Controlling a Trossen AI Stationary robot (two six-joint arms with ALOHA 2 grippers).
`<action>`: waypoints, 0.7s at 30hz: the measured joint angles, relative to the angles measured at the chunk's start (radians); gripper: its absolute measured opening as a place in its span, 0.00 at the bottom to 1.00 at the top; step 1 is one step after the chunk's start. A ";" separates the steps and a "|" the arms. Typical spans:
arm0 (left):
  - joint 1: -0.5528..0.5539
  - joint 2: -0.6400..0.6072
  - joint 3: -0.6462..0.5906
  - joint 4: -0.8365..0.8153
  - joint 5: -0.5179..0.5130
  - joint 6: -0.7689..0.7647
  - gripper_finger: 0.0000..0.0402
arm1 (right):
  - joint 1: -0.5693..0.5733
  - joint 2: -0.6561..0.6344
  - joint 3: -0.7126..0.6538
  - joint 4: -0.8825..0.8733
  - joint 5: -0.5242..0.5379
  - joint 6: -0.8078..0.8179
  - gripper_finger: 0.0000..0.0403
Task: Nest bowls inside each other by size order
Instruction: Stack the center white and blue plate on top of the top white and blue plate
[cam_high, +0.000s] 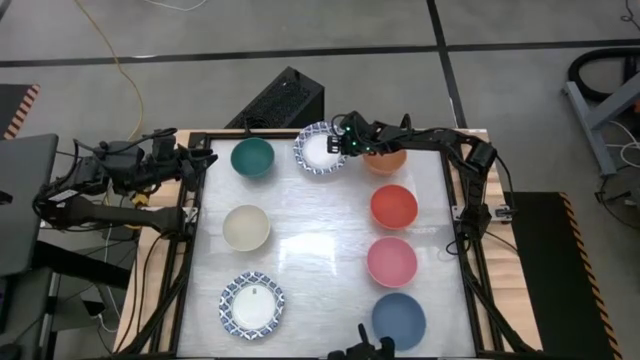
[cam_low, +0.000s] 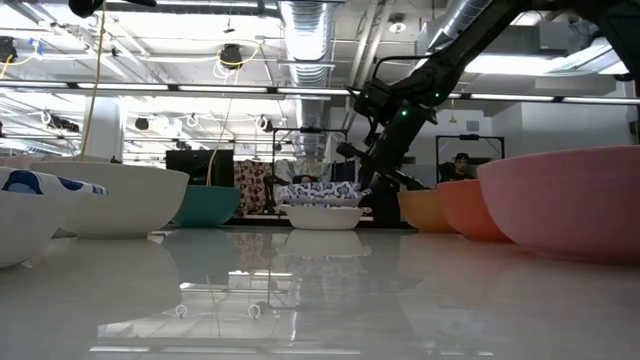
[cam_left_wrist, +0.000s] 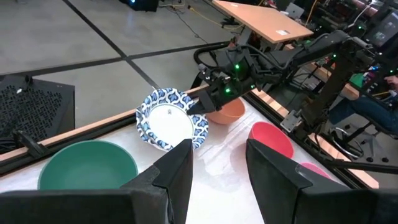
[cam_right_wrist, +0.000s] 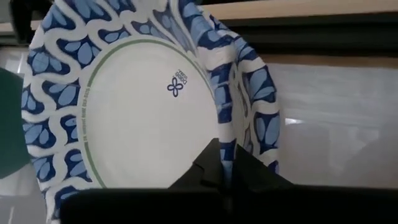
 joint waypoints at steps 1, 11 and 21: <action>0.000 0.000 0.000 0.000 0.000 0.000 0.34 | 0.000 0.000 0.000 0.000 0.000 -0.005 0.11; 0.000 0.000 0.000 0.000 0.000 0.000 0.34 | 0.000 0.000 0.000 0.004 0.000 -0.030 0.36; 0.000 0.000 0.000 0.000 0.000 0.000 0.34 | -0.011 -0.036 0.000 -0.041 -0.005 -0.094 0.41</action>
